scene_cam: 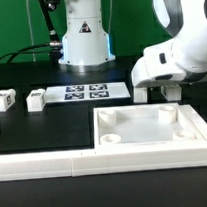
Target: Assemble square table
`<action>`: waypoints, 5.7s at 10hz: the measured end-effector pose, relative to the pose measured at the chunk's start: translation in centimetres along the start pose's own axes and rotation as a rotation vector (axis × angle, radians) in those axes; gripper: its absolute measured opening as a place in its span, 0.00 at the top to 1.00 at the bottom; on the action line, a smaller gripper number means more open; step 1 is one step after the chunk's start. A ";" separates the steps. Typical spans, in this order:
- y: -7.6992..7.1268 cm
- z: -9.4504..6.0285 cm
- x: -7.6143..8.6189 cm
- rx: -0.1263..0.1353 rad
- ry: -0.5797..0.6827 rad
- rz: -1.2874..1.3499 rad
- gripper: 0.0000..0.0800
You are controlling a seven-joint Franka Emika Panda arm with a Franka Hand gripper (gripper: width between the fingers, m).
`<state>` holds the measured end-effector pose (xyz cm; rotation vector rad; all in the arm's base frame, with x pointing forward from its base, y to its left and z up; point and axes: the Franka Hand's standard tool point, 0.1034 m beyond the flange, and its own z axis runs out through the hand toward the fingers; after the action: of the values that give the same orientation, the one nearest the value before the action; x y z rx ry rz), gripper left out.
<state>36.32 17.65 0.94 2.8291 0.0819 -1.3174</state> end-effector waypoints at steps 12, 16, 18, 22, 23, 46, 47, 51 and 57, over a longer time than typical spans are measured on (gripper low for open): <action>1.5 -4.0 -1.2 0.022 0.017 -0.035 0.64; 2.5 -8.8 -2.9 0.039 0.055 -0.023 0.64; 2.5 -8.8 -2.7 0.041 0.067 -0.022 0.64; 4.0 -14.6 -0.8 0.085 0.372 -0.043 0.64; 4.4 -16.0 -0.5 0.089 0.432 -0.057 0.64; 8.2 -24.6 8.6 0.074 1.406 -0.080 0.64; 8.2 -24.5 8.6 0.074 1.405 -0.080 0.64; 8.4 -24.5 10.4 0.068 1.412 -0.086 0.64; 7.8 -24.3 11.7 0.070 1.447 -0.088 0.64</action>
Offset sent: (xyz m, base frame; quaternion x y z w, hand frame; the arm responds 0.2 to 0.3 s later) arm 0.0000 0.0000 0.0000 0.0000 0.0000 0.0000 1.0000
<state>62.86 11.30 7.60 3.1167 0.1595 0.9207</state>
